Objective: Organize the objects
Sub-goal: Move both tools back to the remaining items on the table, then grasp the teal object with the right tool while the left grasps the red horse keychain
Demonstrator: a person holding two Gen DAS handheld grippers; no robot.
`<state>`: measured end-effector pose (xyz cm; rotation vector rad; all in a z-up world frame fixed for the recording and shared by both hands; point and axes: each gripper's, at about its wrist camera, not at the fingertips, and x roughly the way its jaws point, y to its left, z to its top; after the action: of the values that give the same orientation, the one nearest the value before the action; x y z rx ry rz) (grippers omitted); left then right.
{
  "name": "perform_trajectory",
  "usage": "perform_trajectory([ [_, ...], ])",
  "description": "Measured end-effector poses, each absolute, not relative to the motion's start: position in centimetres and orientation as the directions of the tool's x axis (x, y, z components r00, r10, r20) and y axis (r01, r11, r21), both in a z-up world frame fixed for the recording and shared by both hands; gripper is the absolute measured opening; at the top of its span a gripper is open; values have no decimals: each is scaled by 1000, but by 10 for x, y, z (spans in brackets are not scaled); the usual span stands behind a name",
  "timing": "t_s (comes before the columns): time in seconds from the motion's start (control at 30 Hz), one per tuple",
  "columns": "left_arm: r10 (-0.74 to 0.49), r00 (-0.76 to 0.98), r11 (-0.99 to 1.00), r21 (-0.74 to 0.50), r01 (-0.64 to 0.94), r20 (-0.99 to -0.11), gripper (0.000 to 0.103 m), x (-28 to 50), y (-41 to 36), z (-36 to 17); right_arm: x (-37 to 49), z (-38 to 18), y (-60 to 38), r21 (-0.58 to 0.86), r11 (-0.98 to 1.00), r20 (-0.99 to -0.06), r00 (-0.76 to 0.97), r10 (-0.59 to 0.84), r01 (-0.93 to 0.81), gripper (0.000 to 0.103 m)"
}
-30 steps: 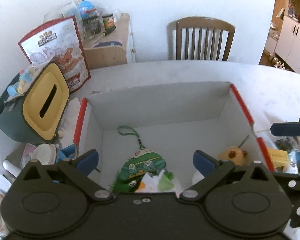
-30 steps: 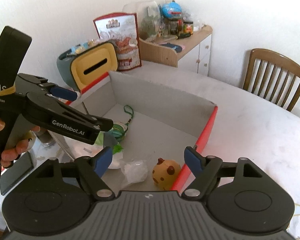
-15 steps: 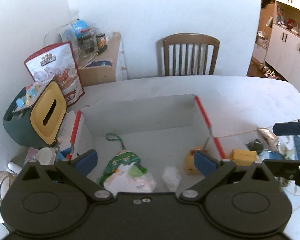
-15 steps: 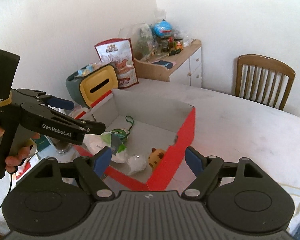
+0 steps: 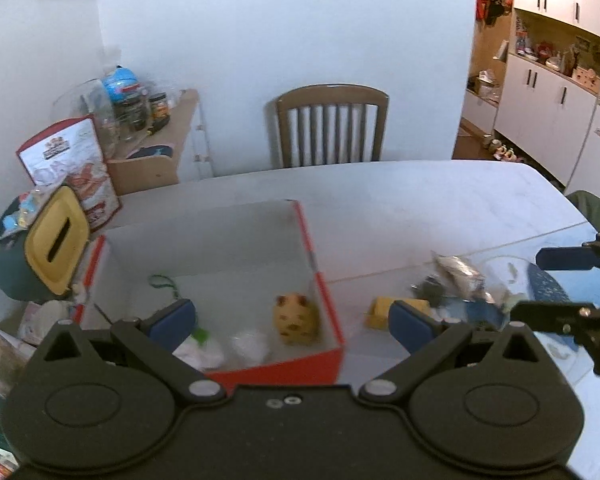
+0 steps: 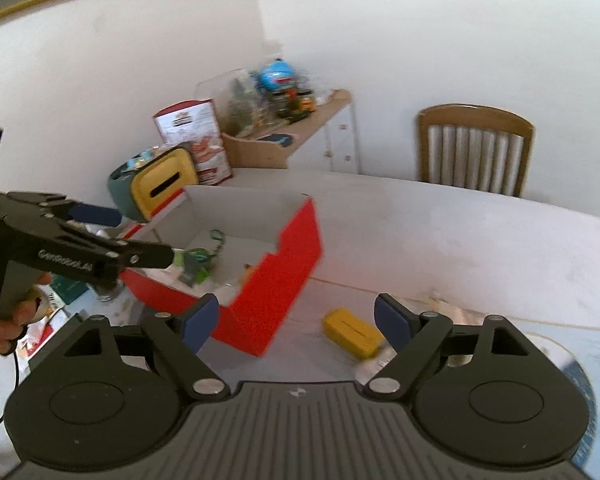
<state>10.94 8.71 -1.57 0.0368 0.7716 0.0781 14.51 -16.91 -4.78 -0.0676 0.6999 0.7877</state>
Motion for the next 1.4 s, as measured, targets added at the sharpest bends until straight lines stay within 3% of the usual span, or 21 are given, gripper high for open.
perform_trajectory([
  [0.47,-9,701,999,-35,-23,-713,103,111,19,-53,152,-87,-257,170,819,-667,548,505,-548,85],
  [0.67,-9,696,999,-28,-16,-718,103,114,-5,-77,155,-112,-263,101,834,-704,553,445,-542,85],
  [1.17,40,661,999,36,-19,-750,102,124,-42,-143,180,-166,-272,130,849,-763,495,416,-513,85],
  [1.4,28,646,999,37,0,-763,102,133,-47,-164,198,-185,-278,136,866,-790,474,388,-482,78],
])
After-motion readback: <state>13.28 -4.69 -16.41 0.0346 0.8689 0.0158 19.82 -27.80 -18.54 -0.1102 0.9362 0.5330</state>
